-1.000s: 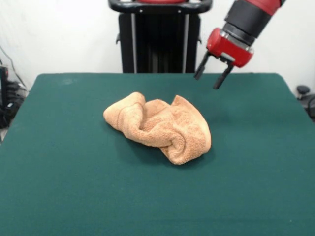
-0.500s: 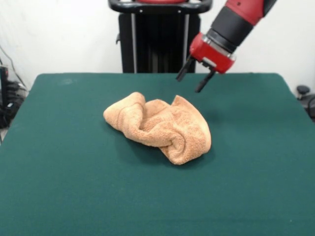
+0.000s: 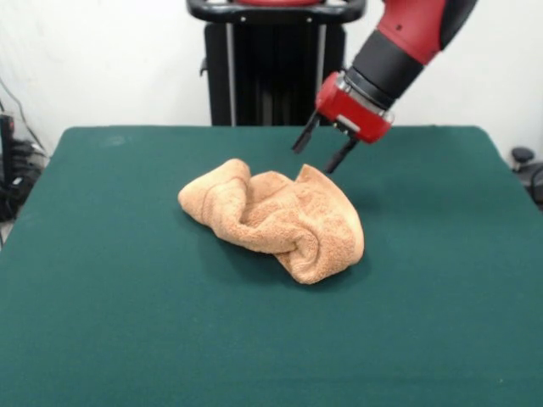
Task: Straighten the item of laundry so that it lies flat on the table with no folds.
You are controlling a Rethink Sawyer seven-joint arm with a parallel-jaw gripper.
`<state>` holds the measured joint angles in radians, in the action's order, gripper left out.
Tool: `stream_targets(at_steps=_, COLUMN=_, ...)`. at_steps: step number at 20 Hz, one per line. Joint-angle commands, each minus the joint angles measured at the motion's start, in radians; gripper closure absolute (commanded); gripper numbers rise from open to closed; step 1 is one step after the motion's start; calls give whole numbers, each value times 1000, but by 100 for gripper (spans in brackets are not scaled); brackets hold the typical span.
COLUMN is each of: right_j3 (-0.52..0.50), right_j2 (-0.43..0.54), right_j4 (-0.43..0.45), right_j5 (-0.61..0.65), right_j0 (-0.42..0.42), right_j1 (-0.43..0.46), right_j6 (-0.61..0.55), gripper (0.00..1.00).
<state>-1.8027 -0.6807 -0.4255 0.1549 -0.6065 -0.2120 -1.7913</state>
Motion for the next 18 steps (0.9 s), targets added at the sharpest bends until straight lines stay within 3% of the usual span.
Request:
stream_targets(at_steps=1, right_j3=145, right_j2=24, right_j4=-123, right_j5=3, right_j0=-40, right_j1=79, right_j6=-302, gripper=0)
stream_targets(at_steps=18, right_j3=220, right_j2=-59, right_j4=-250, right_j5=105, right_j0=-125, right_j1=194, right_j6=-340, gripper=0)
